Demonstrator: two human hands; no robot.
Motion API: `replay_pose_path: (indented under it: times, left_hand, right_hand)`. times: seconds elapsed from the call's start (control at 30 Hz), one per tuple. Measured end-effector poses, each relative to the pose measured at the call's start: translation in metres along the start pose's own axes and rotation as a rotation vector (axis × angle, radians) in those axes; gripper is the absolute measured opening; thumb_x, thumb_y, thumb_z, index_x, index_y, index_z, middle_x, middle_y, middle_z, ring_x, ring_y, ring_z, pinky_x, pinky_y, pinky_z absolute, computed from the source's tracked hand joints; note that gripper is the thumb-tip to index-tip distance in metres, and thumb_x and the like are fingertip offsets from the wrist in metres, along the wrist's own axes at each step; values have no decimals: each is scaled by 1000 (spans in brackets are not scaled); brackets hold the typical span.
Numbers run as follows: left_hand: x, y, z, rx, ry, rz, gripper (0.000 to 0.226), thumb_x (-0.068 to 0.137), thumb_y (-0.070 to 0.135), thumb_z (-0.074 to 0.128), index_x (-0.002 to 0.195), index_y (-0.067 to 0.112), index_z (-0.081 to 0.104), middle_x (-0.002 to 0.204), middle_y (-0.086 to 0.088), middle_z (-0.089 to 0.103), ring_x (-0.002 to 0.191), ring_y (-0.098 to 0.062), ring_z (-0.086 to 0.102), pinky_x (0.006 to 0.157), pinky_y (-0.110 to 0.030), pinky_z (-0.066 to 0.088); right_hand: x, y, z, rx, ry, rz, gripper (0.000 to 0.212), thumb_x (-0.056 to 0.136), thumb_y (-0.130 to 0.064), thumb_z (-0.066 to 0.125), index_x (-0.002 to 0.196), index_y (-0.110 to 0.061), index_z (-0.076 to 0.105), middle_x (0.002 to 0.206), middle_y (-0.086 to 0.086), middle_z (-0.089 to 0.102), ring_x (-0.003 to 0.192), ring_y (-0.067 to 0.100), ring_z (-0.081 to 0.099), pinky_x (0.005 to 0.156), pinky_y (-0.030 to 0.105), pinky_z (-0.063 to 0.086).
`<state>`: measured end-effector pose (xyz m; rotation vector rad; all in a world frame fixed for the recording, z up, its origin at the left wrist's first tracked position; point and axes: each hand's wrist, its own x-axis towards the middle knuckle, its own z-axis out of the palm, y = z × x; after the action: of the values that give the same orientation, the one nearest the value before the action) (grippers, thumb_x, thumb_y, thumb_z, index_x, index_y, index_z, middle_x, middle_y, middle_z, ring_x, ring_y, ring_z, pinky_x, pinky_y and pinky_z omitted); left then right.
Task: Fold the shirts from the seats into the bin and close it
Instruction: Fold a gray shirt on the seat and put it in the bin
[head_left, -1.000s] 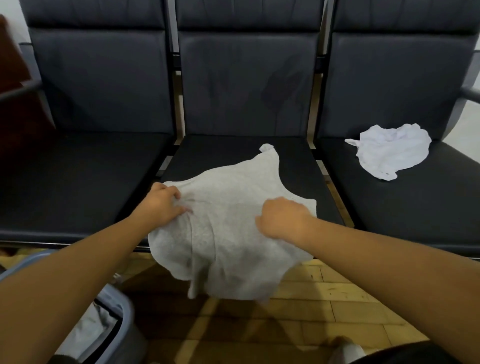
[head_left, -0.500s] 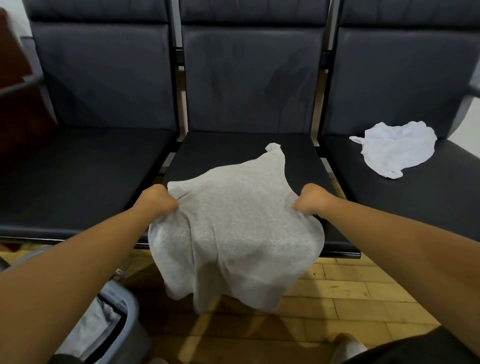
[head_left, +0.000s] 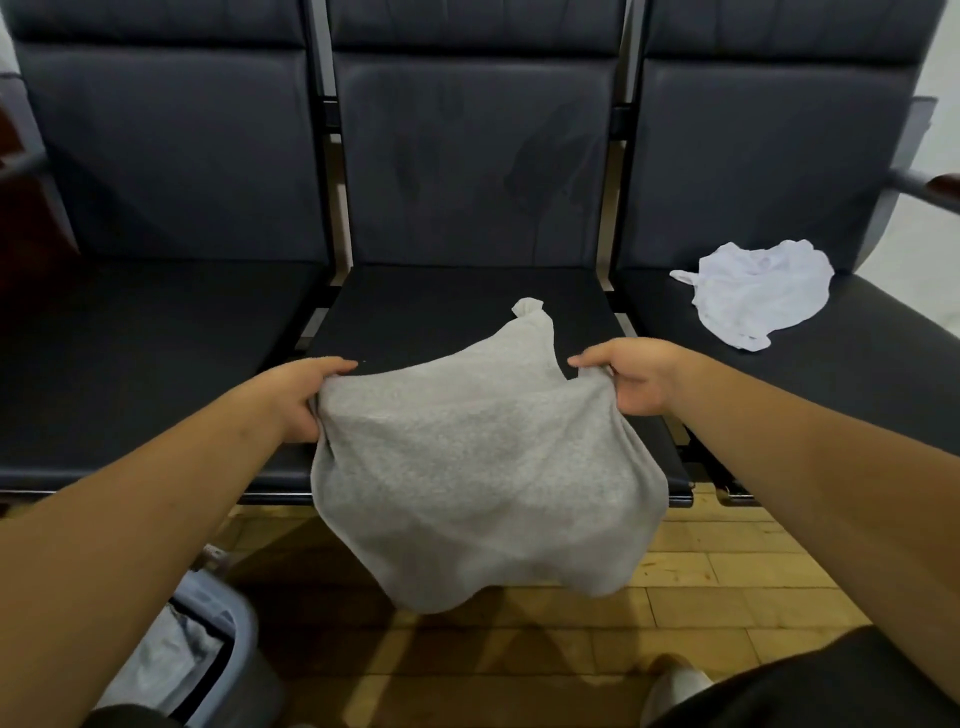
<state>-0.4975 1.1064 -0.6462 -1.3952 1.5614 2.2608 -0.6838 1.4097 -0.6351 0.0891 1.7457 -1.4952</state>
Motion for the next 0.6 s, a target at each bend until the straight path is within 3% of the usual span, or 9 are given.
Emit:
replay_pose_path:
  times: [0.07,0.13,0.27,0.33,0.4,0.53,0.6]
  left_hand:
    - [-4,0,-5,92,-24,-22,26,90,13,68,115,7,71,115,-16,71,104,-30,67,85,-44,56]
    - [-10,-3,-10,119,-32,-8,22,92,8,65,113,7,71,115,-16,70,104,-30,67,87,-44,55]
    - [-11,4,-18,-8,46,256,12,100,7,55,108,5,65,122,-13,64,99,-25,65,80,-40,54]
    - [-16,12,-21,-33,107,401,19,101,8,55,117,0,62,125,-16,63,102,-26,67,83,-39,56]
    - [-28,21,-22,-108,128,426,31,100,8,57,129,-4,55,126,-18,62,107,-28,67,86,-41,57]
    - [-55,42,-26,-139,113,371,35,97,8,62,130,3,54,124,-15,63,109,-28,66,87,-42,57]
    - [-70,55,-26,-111,101,428,31,96,10,63,127,4,59,123,-13,65,108,-26,67,87,-41,57]
  right_hand:
    - [-2,-2,-3,-27,-46,-5,15,95,9,51,101,1,61,98,13,66,90,26,68,71,41,61]
    - [-1,-2,-6,-32,42,-27,24,95,12,49,115,4,59,104,18,64,93,30,65,73,43,59]
    - [3,2,-12,-4,191,-195,28,99,-9,59,126,-3,61,118,16,68,104,30,67,85,44,55]
    - [-4,-2,-12,27,202,-269,29,100,-18,58,126,-6,63,120,15,69,104,30,68,82,43,57]
    - [-15,-10,-11,84,230,-295,29,100,-17,58,125,-4,63,120,14,68,105,30,67,81,42,56]
    - [-38,-45,-8,173,226,-159,14,98,-14,61,107,-3,66,101,11,71,74,22,74,61,33,60]
    - [-55,-67,-7,188,176,-114,15,98,-14,61,108,-4,66,98,8,71,77,19,72,66,34,60]
